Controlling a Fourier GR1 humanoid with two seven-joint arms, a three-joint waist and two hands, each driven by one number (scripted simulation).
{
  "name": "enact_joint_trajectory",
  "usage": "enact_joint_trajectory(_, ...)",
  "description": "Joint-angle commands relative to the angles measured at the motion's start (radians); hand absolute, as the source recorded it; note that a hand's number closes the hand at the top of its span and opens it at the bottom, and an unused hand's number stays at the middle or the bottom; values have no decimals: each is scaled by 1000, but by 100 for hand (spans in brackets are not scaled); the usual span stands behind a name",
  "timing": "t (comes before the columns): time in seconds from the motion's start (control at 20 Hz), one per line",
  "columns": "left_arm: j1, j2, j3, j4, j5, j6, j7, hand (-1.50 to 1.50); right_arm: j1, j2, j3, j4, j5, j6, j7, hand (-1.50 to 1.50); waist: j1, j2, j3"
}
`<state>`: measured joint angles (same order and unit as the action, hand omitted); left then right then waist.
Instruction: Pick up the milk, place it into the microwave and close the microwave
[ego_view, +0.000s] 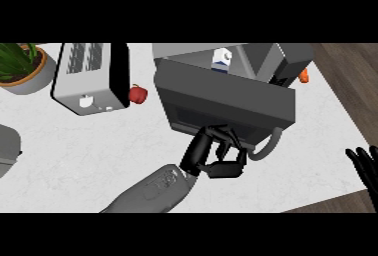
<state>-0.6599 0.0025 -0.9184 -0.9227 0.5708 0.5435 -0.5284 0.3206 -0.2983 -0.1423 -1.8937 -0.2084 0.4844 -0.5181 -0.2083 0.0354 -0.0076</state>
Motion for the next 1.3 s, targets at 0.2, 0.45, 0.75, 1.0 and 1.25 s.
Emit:
enact_joint_trajectory(0.2,-113,-2,31,44,136,120,25,-150,-43,-52,-48,-51,-40,7,36,-150,-56,12,1)
enact_joint_trajectory(0.45,-151,-2,54,78,192,178,46,-150,-141,-168,-188,-95,116,-82,15,150,-72,17,-1)
enact_joint_trajectory(0.75,-207,-2,112,89,287,207,15,-150,-187,-183,-187,-114,154,-110,25,150,-87,35,0)
enact_joint_trajectory(1.0,-211,-3,97,108,327,222,-12,-150,-242,-217,-205,-88,170,-123,46,150,-69,47,2)
enact_joint_trajectory(1.25,-224,-2,91,115,363,226,-42,-150,-275,-225,-201,-73,168,-123,51,150,-74,53,2)
